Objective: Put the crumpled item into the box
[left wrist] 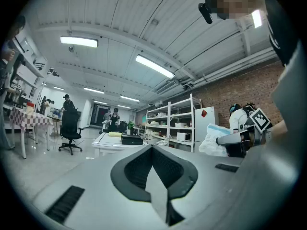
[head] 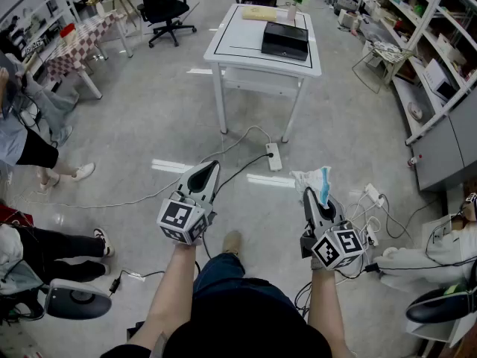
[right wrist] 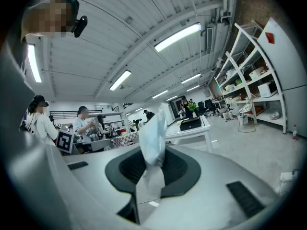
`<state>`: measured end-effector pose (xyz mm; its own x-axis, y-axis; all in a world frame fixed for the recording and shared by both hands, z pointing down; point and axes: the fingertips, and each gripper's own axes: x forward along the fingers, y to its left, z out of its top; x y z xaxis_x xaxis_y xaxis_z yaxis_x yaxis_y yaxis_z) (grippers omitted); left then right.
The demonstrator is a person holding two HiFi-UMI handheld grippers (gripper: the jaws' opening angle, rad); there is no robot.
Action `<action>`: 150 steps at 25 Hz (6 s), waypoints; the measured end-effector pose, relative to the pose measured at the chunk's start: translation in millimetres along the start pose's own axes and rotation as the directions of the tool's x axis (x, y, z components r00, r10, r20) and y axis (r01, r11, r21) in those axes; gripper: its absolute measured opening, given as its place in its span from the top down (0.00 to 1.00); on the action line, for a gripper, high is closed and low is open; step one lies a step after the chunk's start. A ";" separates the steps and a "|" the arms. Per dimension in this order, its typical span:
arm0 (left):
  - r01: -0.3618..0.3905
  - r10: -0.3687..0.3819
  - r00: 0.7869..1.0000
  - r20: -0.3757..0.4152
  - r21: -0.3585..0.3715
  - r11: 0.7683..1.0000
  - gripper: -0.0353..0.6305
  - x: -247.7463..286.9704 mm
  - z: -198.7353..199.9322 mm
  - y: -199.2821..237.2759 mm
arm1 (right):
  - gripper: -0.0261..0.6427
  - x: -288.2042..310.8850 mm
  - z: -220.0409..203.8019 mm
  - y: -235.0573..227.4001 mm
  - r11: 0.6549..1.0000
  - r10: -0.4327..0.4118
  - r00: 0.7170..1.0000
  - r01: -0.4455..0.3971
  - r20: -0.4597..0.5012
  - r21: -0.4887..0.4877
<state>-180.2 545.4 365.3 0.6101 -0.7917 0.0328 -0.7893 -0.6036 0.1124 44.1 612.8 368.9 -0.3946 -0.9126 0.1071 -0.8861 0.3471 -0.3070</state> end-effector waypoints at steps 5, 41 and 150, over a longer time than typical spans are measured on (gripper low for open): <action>0.018 -0.018 1.000 0.008 -0.013 1.000 0.94 44.7 5.5 34.4 | 0.87 50.1 8.5 -11.9 1.000 -0.003 1.000 0.003 -0.006 -0.009; 0.044 -0.045 0.999 -0.019 -0.057 0.997 0.95 199.9 -14.1 175.9 | 0.87 242.0 21.3 -86.7 0.997 -0.061 0.998 0.061 0.006 0.049; 0.087 -0.095 0.993 -0.067 -0.107 0.990 0.95 776.6 -8.2 376.9 | 0.86 755.2 132.7 -415.2 0.990 0.104 0.935 -0.129 -0.338 -0.050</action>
<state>-3.3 -296.1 441.3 0.6852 -0.7230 0.0881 -0.7212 -0.6567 0.2205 146.3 -249.2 451.8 -0.5436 -0.7445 0.3875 -0.8392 0.4720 -0.2701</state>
